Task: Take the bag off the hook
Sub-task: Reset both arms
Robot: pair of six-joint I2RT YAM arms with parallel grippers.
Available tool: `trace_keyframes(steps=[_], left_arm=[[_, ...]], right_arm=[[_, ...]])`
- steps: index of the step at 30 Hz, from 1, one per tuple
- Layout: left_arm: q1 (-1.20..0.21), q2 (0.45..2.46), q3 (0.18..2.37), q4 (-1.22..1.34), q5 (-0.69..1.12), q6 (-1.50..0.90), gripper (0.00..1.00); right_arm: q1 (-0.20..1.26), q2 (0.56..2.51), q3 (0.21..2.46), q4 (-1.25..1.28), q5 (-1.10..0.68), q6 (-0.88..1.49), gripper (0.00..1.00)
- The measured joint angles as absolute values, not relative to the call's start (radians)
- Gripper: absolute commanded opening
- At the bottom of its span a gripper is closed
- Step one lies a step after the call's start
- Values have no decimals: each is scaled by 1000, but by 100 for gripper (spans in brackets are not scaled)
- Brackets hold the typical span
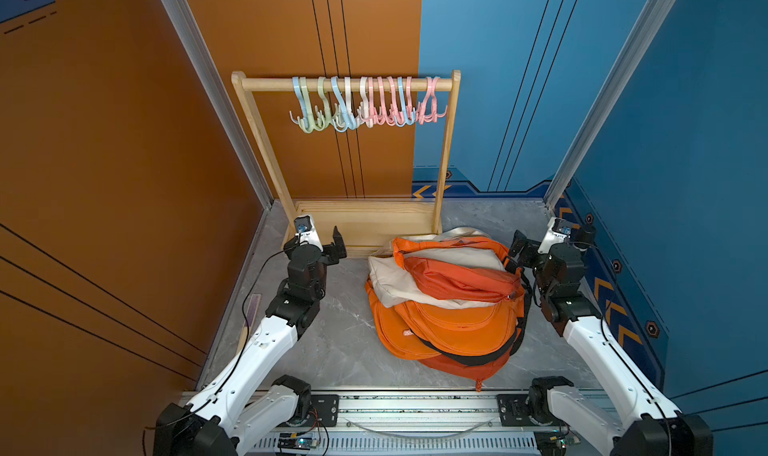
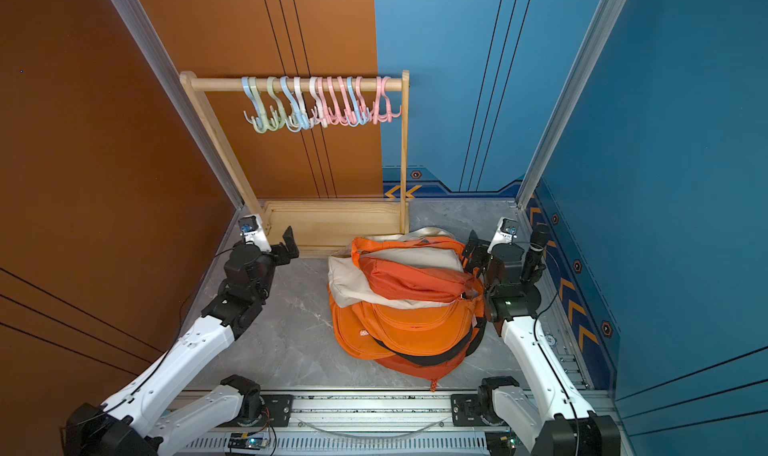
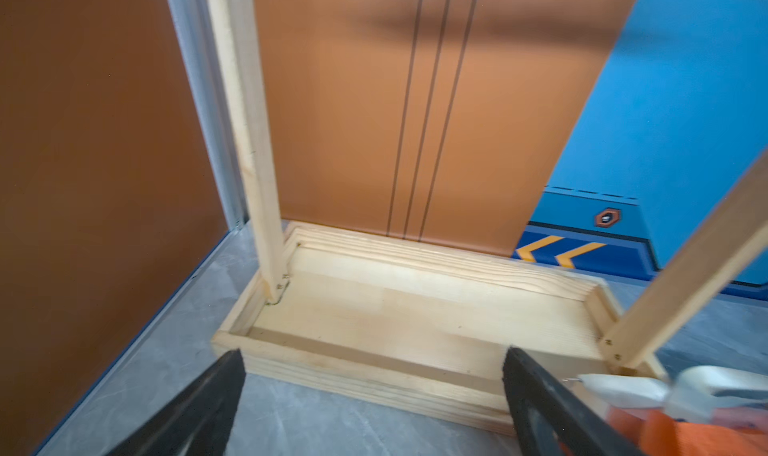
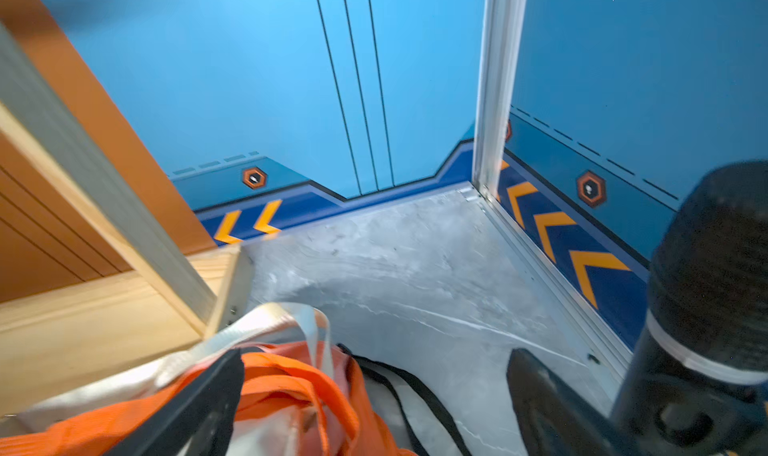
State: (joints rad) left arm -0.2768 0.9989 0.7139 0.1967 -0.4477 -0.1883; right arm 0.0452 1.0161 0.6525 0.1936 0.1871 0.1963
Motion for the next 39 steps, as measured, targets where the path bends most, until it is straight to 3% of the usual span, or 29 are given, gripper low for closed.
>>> trace_keyframes(steps=[8,22,28,33,39], left_arm=[[-97,1175,668,193,-320,-181,98],[-53,1494,612,355,-192,-57,98],[-59,1512,517,560,-193,-8,98],[-72,1536,373,789,-208,12,98],[-89,1570,342,908,-229,29,98]], right_arm=[[4,1232,500,454,161,144,100],[0,1388,459,614,162,107,100],[26,1389,338,817,159,83,100],[94,1533,228,1126,184,34,100],[112,1532,256,1125,194,-4,100]])
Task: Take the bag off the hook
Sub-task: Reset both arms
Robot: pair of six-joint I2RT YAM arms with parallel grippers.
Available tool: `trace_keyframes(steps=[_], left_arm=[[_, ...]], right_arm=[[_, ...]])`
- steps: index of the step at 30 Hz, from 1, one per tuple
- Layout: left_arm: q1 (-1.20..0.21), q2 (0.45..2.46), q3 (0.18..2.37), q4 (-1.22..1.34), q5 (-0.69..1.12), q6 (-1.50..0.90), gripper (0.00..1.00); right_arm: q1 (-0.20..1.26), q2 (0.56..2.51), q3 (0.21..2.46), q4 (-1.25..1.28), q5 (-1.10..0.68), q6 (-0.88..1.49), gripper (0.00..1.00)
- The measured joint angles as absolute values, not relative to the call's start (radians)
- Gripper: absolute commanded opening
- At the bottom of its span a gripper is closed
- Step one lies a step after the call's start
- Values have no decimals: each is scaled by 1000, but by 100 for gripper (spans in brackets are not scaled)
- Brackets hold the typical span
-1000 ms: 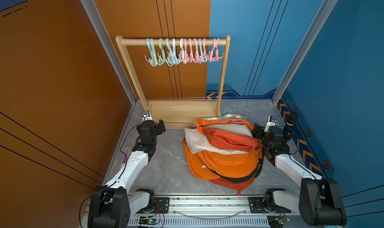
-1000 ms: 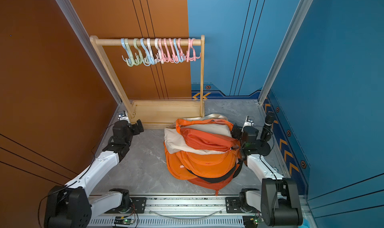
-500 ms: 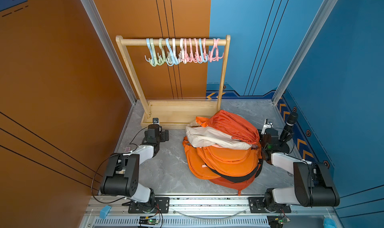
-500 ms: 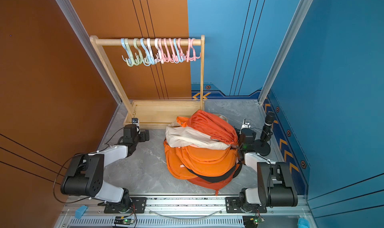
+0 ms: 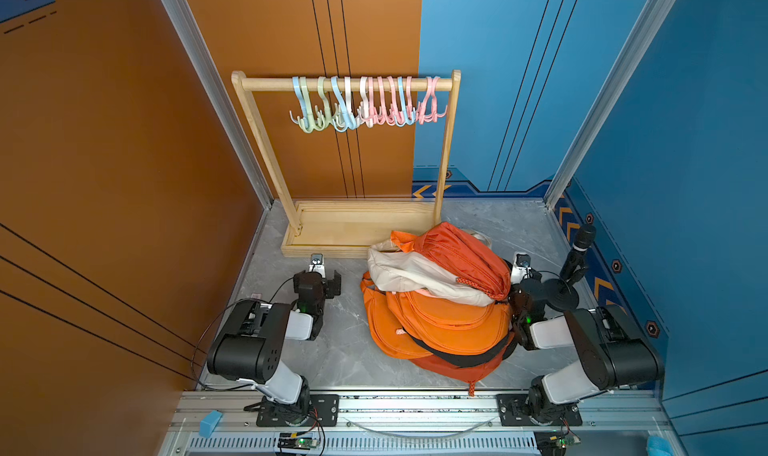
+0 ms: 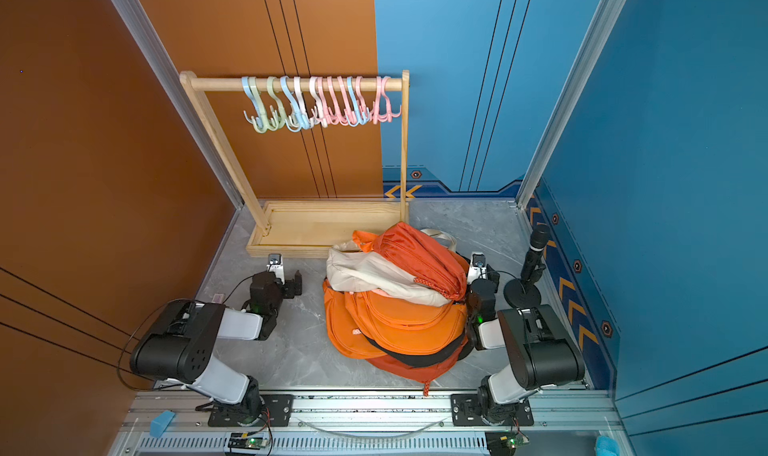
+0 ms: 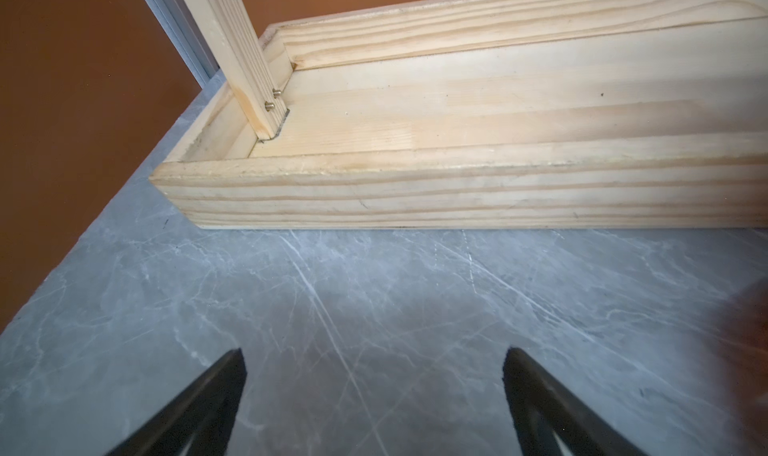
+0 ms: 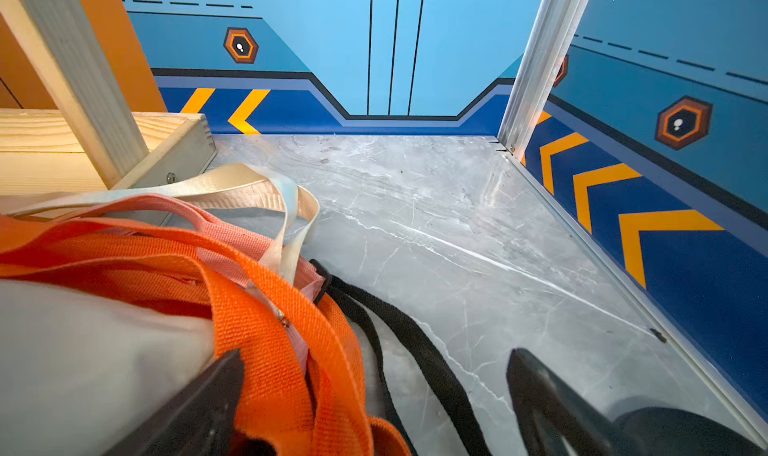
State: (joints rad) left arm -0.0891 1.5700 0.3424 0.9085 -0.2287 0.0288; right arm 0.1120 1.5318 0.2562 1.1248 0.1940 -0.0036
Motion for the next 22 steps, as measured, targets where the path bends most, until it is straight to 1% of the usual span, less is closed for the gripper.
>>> trace_keyframes(steps=[4,6,11,22], left_arm=[[-30,1570,375,910,-197,14,98],[-29,1569,376,908,-196,10,98],[-34,1569,376,908,-189,10,98],[-40,1569,376,909,-185,10,98]], right_arm=[[49,1532,354,991,142,16,100],[20,1532,380,961,133,27,100],[20,1532,384,910,127,38,100],[20,1532,384,897,127,46,100]])
